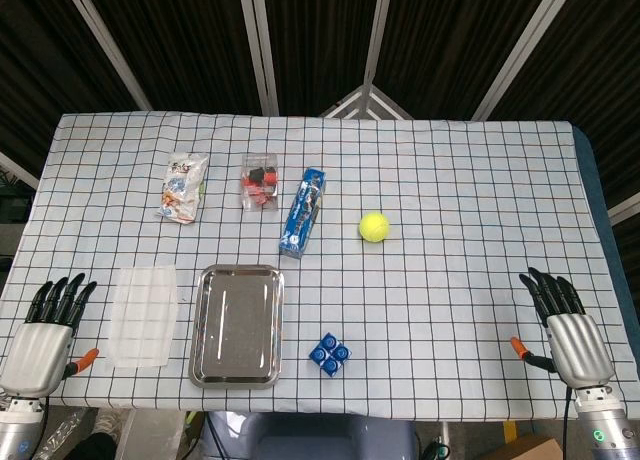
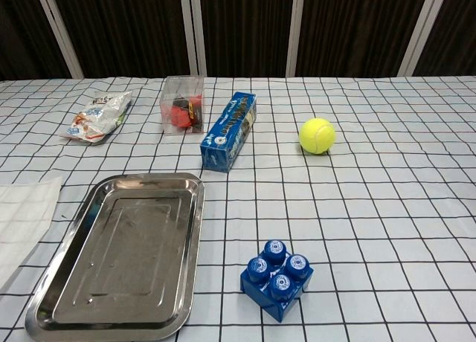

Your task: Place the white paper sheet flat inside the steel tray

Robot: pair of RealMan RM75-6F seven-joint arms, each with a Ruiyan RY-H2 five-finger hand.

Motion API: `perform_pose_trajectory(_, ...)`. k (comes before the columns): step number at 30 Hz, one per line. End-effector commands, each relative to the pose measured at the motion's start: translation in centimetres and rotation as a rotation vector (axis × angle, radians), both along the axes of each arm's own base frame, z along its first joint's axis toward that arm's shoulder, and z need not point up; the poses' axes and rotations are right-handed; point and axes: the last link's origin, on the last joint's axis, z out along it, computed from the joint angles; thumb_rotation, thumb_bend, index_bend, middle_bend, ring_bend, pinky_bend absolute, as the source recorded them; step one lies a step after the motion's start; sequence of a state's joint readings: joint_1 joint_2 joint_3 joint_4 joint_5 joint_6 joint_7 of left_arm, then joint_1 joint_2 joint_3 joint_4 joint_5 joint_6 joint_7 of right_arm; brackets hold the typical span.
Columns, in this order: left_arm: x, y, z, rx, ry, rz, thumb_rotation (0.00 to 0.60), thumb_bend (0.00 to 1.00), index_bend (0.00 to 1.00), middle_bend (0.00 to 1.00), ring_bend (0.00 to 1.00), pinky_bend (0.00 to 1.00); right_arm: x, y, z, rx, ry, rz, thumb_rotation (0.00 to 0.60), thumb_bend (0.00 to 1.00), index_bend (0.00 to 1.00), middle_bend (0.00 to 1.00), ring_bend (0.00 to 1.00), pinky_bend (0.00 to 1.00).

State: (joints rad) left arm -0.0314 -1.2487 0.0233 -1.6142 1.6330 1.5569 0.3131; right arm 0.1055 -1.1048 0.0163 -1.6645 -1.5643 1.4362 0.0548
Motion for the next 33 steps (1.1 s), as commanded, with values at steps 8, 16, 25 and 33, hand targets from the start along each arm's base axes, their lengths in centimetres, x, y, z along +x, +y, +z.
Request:
perform_pose_trajectory(8,-0.2,-0.2,-0.3,-0.026,0.029,-0.008,0.600,0.07,0.00,0.00,0.00,0.00,0.0,0.2,0.1,-0.006,0.002,0.000,0.600,0.31,0.00,0.00,0.00,0.00)
perform_pose_trajectory(16,-1.7,-0.8,-0.1,-0.209,0.206,-0.038,0.600,0.09,0.26,0.00,0.00,0.00,-0.1,0.0,0.0,-0.010,0.017,-0.001,0.600,0.31,0.00,0.00,0.00,0.00)
perform_pose_trajectory(25,-4.1,-0.5,0.2,-0.384,0.400,-0.029,0.600,0.15,0.38,0.00,0.00,0.00,0.0,0.0,0.0,-0.013,0.021,0.002,0.600,0.31,0.00,0.00,0.00,0.00)
perform_pose_trajectory(33,-4.9,1.5,0.0,-0.396,0.643,-0.076,0.600,0.16,0.39,0.00,0.00,0.00,-0.1,0.0,0.0,-0.017,0.019,-0.002,0.600,0.31,0.00,0.00,0.00,0.00)
